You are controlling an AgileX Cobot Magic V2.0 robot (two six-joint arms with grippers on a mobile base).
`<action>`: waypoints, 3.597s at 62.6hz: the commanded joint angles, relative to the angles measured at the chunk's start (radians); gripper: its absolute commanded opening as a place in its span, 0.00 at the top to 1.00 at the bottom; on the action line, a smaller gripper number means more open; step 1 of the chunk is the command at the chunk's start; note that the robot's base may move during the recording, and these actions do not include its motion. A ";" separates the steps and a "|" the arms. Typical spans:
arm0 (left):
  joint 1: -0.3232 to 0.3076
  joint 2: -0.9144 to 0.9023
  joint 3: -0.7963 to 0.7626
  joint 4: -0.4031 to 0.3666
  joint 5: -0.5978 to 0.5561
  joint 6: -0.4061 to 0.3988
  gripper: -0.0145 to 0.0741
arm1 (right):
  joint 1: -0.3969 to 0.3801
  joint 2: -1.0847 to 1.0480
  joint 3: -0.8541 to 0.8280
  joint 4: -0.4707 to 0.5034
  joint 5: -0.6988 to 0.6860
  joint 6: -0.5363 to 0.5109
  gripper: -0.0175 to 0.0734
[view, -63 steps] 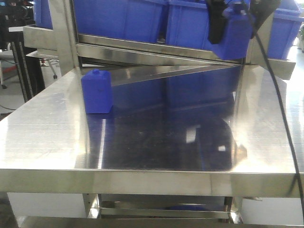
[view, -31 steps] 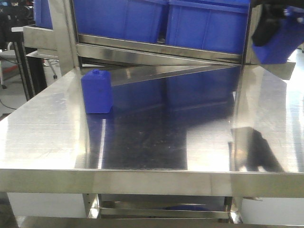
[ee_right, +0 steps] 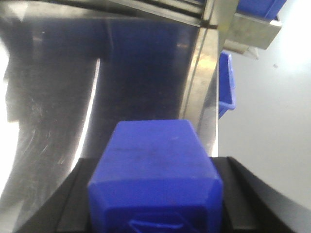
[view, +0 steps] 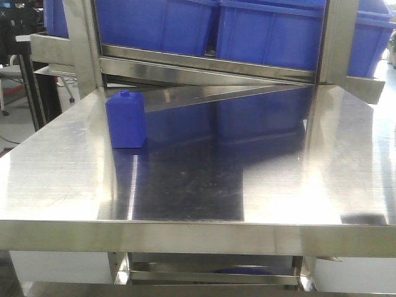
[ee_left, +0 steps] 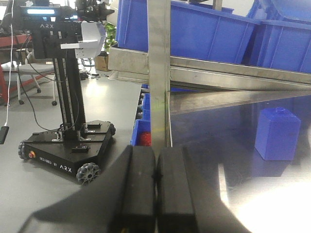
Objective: Pick and sort blue part to right shelf
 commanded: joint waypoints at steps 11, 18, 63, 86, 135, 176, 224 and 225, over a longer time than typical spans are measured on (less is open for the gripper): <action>-0.007 -0.023 0.023 -0.007 -0.082 -0.012 0.68 | -0.007 -0.252 0.099 -0.061 -0.162 0.010 0.33; -0.007 -0.023 0.023 -0.007 -0.082 -0.012 0.68 | -0.007 -0.361 0.143 -0.060 -0.173 0.013 0.33; -0.007 -0.023 0.023 -0.007 -0.082 -0.012 0.68 | -0.007 -0.641 0.186 -0.049 -0.118 0.013 0.33; -0.007 -0.023 0.023 -0.007 -0.082 -0.012 0.68 | -0.007 -0.641 0.186 -0.049 -0.118 0.013 0.33; -0.007 -0.021 0.020 -0.007 -0.096 -0.012 0.68 | -0.007 -0.641 0.186 -0.049 -0.118 0.013 0.33; -0.177 0.442 -0.372 -0.017 0.009 -0.132 0.68 | -0.007 -0.641 0.186 -0.049 -0.118 0.013 0.33; -0.414 1.114 -0.765 0.004 0.165 -0.168 0.07 | -0.007 -0.641 0.186 -0.049 -0.118 0.013 0.33; -0.414 1.126 -0.788 0.004 0.194 -0.168 0.07 | -0.007 -0.641 0.186 -0.049 -0.118 0.013 0.33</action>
